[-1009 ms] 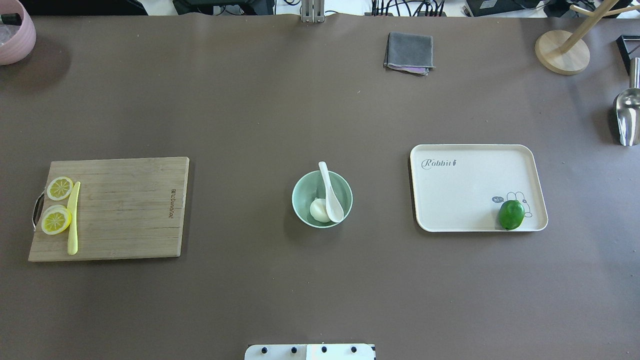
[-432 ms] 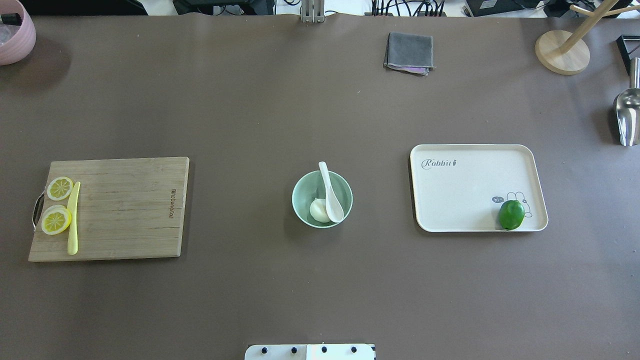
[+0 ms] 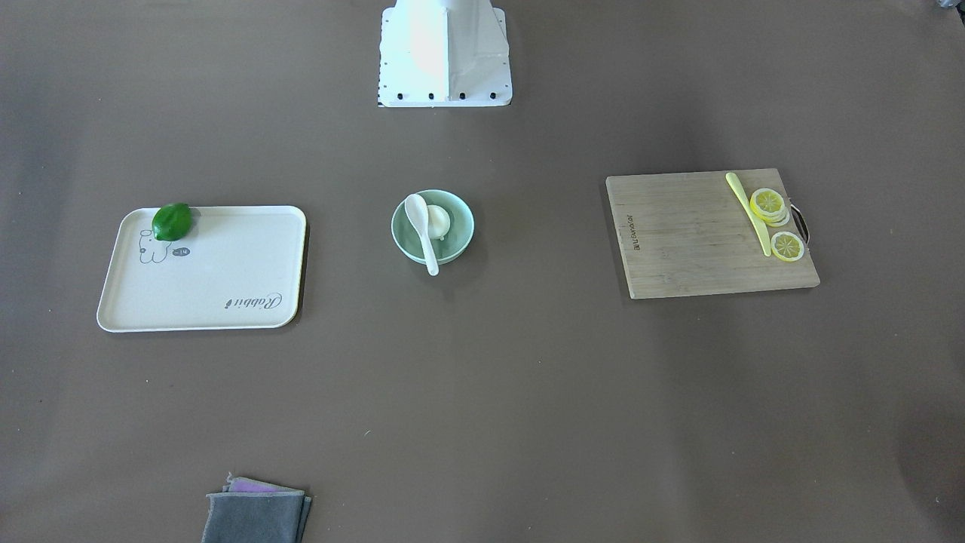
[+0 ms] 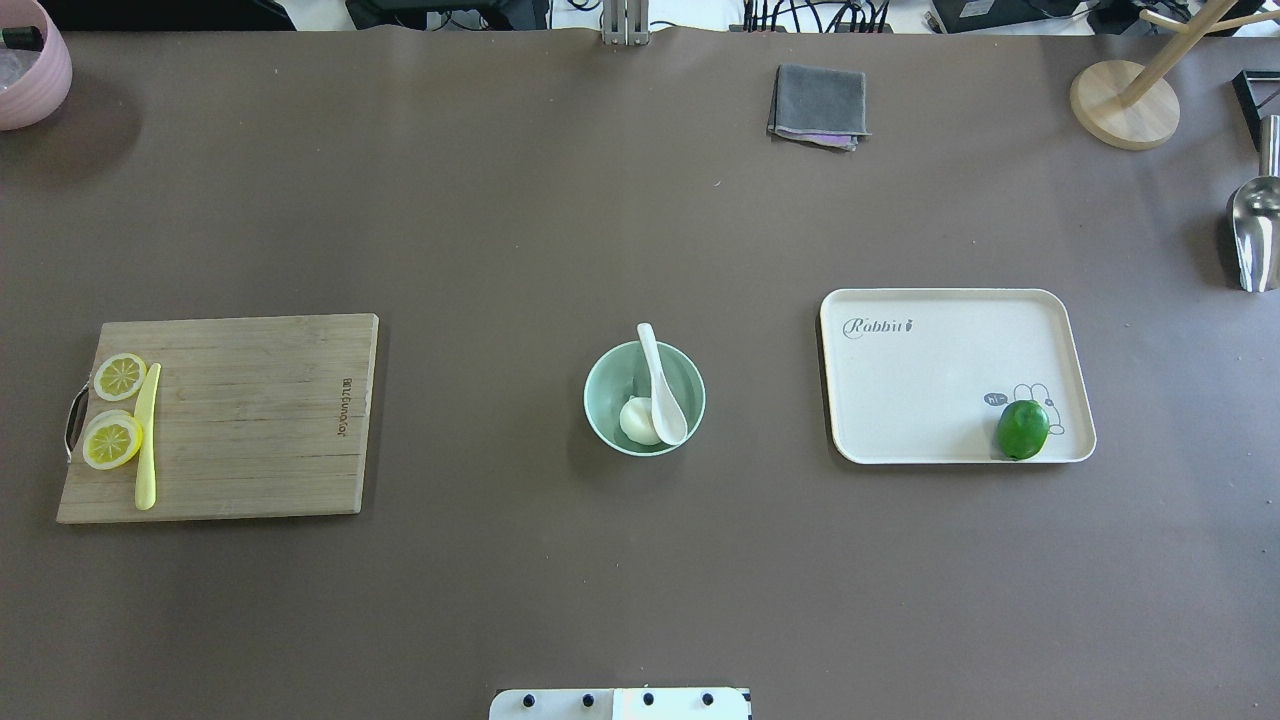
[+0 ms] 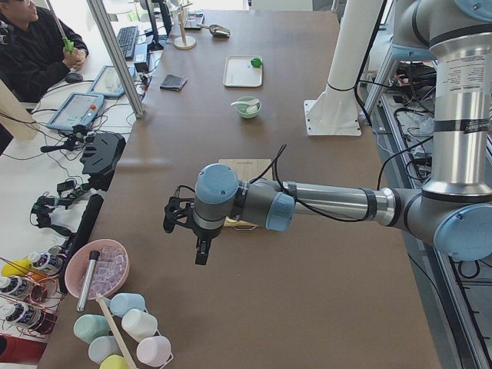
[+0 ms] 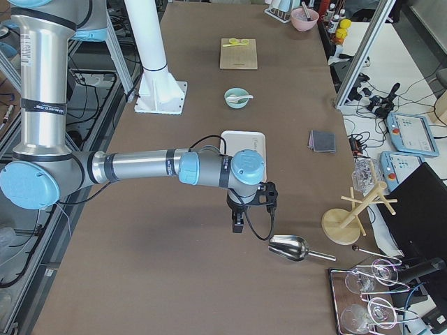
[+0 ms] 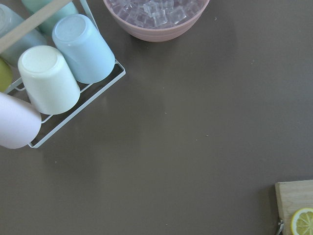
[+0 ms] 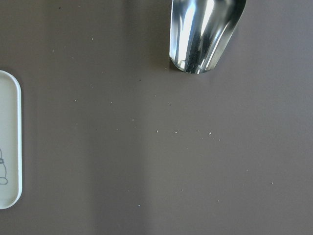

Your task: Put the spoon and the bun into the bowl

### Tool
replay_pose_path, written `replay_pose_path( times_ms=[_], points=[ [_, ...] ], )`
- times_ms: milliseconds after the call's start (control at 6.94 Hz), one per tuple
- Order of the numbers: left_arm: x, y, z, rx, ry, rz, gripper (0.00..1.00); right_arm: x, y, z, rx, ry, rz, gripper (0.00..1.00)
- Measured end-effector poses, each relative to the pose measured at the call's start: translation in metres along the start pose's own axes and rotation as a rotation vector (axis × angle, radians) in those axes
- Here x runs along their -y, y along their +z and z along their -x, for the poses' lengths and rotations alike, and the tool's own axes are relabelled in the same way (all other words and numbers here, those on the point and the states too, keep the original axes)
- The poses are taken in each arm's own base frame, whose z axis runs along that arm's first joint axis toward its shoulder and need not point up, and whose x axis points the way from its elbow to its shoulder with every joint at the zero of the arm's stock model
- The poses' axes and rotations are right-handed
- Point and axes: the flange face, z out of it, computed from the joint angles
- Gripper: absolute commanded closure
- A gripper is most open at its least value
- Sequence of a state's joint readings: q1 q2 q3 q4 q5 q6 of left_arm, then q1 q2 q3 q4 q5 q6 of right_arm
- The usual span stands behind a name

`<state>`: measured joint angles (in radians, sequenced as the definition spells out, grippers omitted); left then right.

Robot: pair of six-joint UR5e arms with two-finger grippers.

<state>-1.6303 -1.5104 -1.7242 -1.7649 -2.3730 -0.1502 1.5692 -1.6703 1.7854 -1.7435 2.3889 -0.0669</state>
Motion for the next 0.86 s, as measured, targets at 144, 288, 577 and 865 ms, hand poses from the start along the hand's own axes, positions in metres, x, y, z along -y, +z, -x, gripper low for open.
replay_pose_path(
  times_ms=[144,288,577,865],
  points=[
    [0.0011,0.0016,-0.0081,-0.003,-0.004,0.003,0.02,0.0001,0.0,0.0001,0.001,0.0,-0.001,0.0],
    [0.0018,0.002,-0.0111,-0.003,-0.004,0.003,0.02,0.0008,-0.0005,0.0007,0.002,-0.002,-0.003,0.0],
    [0.0033,0.0023,-0.0121,0.0,-0.004,0.002,0.02,0.0033,-0.0025,0.0026,0.002,-0.007,-0.008,0.0],
    [0.004,0.0031,-0.0118,0.002,-0.005,0.004,0.02,0.0043,-0.0034,0.0037,0.003,-0.014,-0.011,0.0]
  ],
)
